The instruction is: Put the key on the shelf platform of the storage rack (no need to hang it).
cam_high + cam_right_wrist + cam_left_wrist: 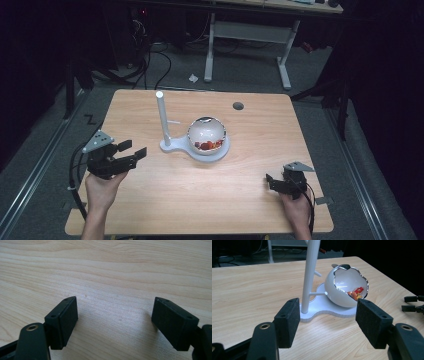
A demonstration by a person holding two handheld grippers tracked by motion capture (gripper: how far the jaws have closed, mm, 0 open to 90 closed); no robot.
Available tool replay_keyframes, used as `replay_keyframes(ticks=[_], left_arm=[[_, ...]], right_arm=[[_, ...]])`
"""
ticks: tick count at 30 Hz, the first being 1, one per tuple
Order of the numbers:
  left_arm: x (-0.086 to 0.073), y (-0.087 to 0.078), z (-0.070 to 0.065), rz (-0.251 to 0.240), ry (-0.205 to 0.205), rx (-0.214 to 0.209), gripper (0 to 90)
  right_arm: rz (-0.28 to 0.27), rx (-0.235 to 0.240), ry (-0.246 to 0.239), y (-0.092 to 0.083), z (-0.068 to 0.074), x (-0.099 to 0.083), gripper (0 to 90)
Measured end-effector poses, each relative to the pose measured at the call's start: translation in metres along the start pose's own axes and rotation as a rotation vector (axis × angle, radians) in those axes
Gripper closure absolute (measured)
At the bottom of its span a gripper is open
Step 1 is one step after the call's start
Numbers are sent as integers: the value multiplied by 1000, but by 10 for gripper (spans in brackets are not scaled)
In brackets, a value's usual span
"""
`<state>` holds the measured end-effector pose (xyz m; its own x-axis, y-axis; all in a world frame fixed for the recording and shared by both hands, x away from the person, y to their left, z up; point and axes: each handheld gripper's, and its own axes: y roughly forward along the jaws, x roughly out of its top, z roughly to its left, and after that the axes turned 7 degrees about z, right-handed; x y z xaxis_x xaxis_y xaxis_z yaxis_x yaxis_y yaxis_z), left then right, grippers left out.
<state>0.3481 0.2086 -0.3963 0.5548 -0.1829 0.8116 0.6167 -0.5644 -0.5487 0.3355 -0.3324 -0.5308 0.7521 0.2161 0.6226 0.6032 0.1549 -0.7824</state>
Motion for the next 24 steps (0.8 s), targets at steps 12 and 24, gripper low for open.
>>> replay_keyframes(ticks=[12,24], left_arm=[[-19,1,7,4,-33,4,365],[-33,10,10,26,-59,4,364]], right_arm=[[0,0,0,0,0,0,213],[0,-1,0,0,0,0,213]])
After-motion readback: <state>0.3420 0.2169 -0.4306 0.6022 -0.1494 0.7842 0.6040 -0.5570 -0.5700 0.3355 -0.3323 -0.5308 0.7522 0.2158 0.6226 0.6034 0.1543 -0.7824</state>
